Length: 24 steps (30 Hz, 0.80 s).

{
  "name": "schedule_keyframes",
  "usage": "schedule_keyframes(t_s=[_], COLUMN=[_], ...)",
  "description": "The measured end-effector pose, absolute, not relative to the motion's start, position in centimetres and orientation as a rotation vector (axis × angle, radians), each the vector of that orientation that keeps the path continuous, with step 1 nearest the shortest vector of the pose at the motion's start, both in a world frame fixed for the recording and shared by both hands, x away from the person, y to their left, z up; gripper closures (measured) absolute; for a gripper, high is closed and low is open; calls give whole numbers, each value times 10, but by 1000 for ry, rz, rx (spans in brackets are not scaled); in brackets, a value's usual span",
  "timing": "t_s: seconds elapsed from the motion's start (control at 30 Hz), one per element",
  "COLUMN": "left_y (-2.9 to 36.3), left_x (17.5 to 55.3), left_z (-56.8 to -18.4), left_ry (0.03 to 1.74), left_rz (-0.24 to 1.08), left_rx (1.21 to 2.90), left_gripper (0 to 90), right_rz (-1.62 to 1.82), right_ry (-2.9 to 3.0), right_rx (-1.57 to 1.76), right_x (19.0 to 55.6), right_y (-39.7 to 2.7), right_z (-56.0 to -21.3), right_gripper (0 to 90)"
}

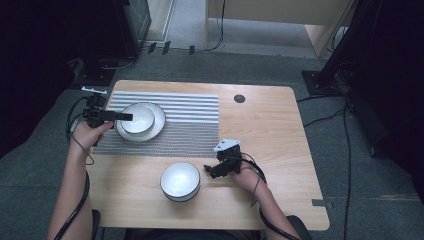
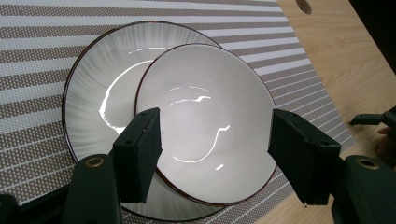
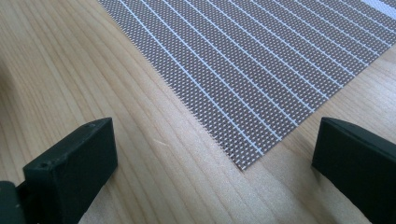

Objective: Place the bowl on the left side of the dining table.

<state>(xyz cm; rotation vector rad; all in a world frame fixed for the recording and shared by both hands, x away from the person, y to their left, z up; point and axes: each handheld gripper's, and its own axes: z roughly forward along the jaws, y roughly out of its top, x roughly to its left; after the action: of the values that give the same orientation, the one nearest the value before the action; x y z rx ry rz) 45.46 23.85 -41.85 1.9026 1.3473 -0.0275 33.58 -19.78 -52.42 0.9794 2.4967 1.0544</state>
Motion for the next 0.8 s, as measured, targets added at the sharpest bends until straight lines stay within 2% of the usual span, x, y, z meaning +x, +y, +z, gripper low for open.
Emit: schedule_keyframes(t_s=[0.8], left_y=[199], left_x=[446], left_z=[-410], left_ry=[1244], left_rz=[-44], left_rx=[2004], left_gripper=[316], right_rz=[1053], right_ry=[2501], right_rx=[976], right_x=[336], right_y=[-198], right_z=[-524], right_gripper=[0])
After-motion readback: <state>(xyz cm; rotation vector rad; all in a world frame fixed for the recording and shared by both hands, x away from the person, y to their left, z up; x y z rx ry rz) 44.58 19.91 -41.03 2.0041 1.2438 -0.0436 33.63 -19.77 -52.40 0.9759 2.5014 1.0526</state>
